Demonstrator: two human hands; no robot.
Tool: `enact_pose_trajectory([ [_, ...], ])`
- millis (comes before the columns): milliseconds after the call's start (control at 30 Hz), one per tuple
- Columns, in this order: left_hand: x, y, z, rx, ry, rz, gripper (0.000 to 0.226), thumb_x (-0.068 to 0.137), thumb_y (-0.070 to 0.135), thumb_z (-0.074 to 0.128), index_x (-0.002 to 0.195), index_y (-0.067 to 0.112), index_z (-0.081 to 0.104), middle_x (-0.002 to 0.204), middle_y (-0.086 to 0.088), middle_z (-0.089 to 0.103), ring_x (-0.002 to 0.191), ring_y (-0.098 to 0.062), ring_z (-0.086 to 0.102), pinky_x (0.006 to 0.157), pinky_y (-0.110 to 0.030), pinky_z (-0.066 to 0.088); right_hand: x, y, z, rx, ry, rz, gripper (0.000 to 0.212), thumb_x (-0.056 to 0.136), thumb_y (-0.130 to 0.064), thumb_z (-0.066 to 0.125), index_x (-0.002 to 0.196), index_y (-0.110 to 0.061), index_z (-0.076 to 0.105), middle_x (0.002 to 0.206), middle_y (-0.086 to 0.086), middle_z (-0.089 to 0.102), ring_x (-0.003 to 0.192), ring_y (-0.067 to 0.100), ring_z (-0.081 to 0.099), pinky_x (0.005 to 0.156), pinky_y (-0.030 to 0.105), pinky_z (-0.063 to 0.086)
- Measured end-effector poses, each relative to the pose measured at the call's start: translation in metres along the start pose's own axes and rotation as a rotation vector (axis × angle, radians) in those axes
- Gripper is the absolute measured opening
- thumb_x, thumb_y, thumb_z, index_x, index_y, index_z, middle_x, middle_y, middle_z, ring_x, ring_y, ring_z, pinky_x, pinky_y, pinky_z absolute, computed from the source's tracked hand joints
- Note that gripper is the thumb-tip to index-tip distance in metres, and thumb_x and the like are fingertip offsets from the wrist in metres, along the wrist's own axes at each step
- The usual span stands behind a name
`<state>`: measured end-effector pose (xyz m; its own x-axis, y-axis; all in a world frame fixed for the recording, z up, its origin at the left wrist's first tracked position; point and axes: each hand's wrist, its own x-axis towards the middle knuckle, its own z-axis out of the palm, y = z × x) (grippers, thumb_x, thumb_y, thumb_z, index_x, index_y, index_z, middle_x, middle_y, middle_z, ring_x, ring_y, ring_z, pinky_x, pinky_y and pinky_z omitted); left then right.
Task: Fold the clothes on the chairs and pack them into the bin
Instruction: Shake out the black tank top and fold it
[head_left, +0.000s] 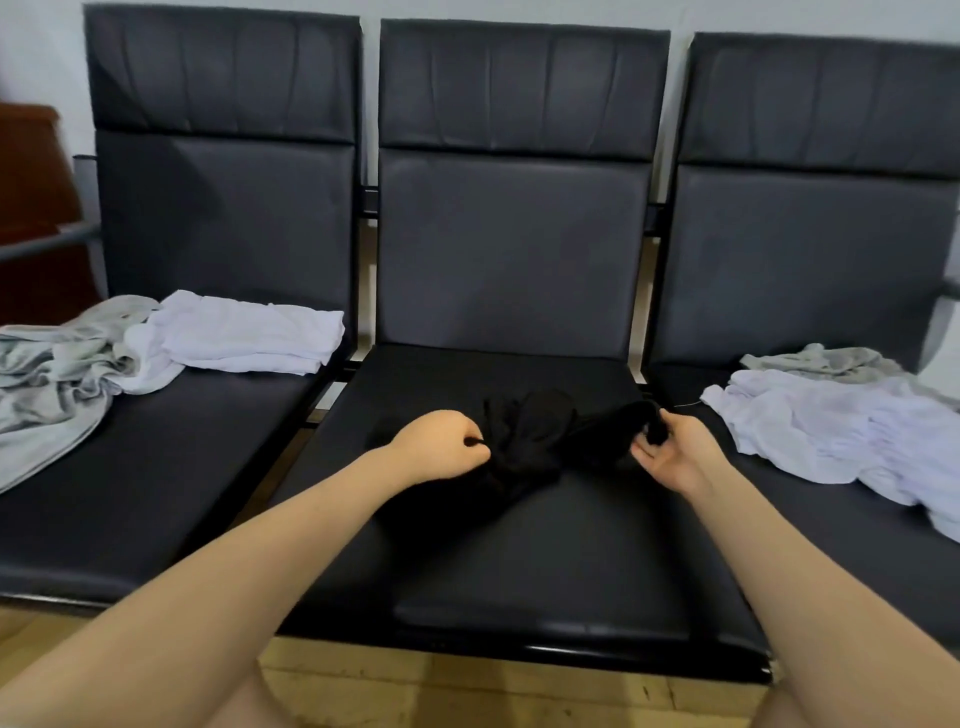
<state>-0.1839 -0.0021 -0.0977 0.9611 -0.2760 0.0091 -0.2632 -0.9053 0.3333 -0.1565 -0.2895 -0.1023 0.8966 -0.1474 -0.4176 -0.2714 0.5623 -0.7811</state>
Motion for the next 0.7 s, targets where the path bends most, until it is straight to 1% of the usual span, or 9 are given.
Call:
enact_pose_trajectory([
  [67,-0.003,0.019,0.002,0.025,-0.027,0.026,0.033,0.083,0.043,0.05,0.064,0.021,0.065,0.069,0.004,0.065,0.07,-0.013,0.061,0.064,-0.035,0.051,-0.005,-0.004,-0.001,-0.014,0.005,-0.033,0.028,0.1,-0.012,0.037,0.078,-0.018,0.054,0.066,-0.004,0.059,0.063,0.011,0.056,0.062,0.025,0.05],
  [133,0.0,0.038,0.004,0.067,0.049,0.052,0.044,0.082,0.055,0.05,0.052,0.024,0.057,0.061,0.008,0.058,0.067,-0.007,0.057,0.061,-0.029,0.047,-0.008,-0.006,-0.003,-0.108,0.005,-0.076,0.034,0.098,-0.009,0.04,0.066,-0.019,0.045,0.049,-0.006,0.047,0.041,0.007,0.045,0.039,0.02,0.038],
  [200,0.008,0.054,0.005,0.028,0.134,0.082,0.046,0.085,0.061,0.049,0.059,0.026,0.062,0.07,0.007,0.057,0.071,-0.009,0.057,0.064,-0.029,0.048,-0.007,-0.006,-0.007,-0.253,0.028,-0.15,0.033,0.096,-0.008,0.046,0.064,-0.017,0.045,0.056,-0.003,0.042,0.041,0.008,0.042,0.039,0.02,0.033],
  [333,0.032,0.078,0.015,-0.279,0.194,0.079,0.034,0.086,0.06,0.052,0.095,0.029,0.065,0.093,0.01,0.058,0.091,-0.011,0.057,0.079,-0.028,0.049,-0.007,-0.014,-0.025,-0.61,0.156,-0.33,0.033,0.093,-0.012,0.054,0.061,-0.014,0.046,0.062,0.005,0.042,0.054,0.015,0.04,0.044,0.022,0.031],
  [400,0.045,0.088,0.028,-0.289,0.102,0.081,0.058,0.081,0.064,0.056,0.126,0.028,0.054,0.119,0.002,0.056,0.115,-0.017,0.05,0.095,-0.036,0.046,-0.007,-0.02,-0.039,-0.617,0.207,-0.373,0.033,0.093,-0.015,0.056,0.062,-0.015,0.048,0.064,0.004,0.045,0.055,0.015,0.043,0.043,0.021,0.033],
  [467,0.056,0.096,0.047,-0.098,-0.037,0.057,0.079,0.079,0.065,0.059,0.143,0.026,0.035,0.136,-0.006,0.045,0.128,-0.026,0.041,0.101,-0.042,0.042,-0.007,-0.024,-0.054,-0.584,0.254,-0.349,0.026,0.094,-0.017,0.056,0.068,-0.014,0.052,0.068,0.004,0.047,0.056,0.015,0.046,0.047,0.023,0.036],
  [567,0.071,0.092,0.059,0.129,-0.007,0.057,0.056,0.09,0.05,0.054,0.137,0.022,0.043,0.127,-0.008,0.055,0.115,-0.027,0.052,0.089,-0.037,0.045,-0.006,-0.029,-0.068,-0.494,0.27,-0.3,0.021,0.096,-0.014,0.054,0.075,-0.012,0.053,0.071,0.005,0.051,0.055,0.014,0.05,0.049,0.022,0.041],
  [633,0.08,0.087,0.049,-0.087,0.078,0.015,0.038,0.096,0.04,0.049,0.124,0.015,0.052,0.117,-0.009,0.062,0.102,-0.025,0.058,0.078,-0.033,0.045,-0.004,-0.031,-0.07,-0.36,0.26,-0.25,0.017,0.097,-0.01,0.052,0.079,-0.011,0.052,0.073,0.006,0.053,0.053,0.013,0.053,0.043,0.019,0.043],
  [700,0.085,0.079,0.034,-0.347,0.198,-0.064,0.037,0.098,0.036,0.047,0.122,0.009,0.054,0.12,-0.011,0.062,0.105,-0.026,0.059,0.079,-0.032,0.044,-0.003,-0.033,-0.066,-0.208,0.23,-0.22,0.013,0.097,-0.006,0.051,0.084,-0.009,0.053,0.076,0.008,0.057,0.053,0.013,0.058,0.039,0.016,0.044],
])
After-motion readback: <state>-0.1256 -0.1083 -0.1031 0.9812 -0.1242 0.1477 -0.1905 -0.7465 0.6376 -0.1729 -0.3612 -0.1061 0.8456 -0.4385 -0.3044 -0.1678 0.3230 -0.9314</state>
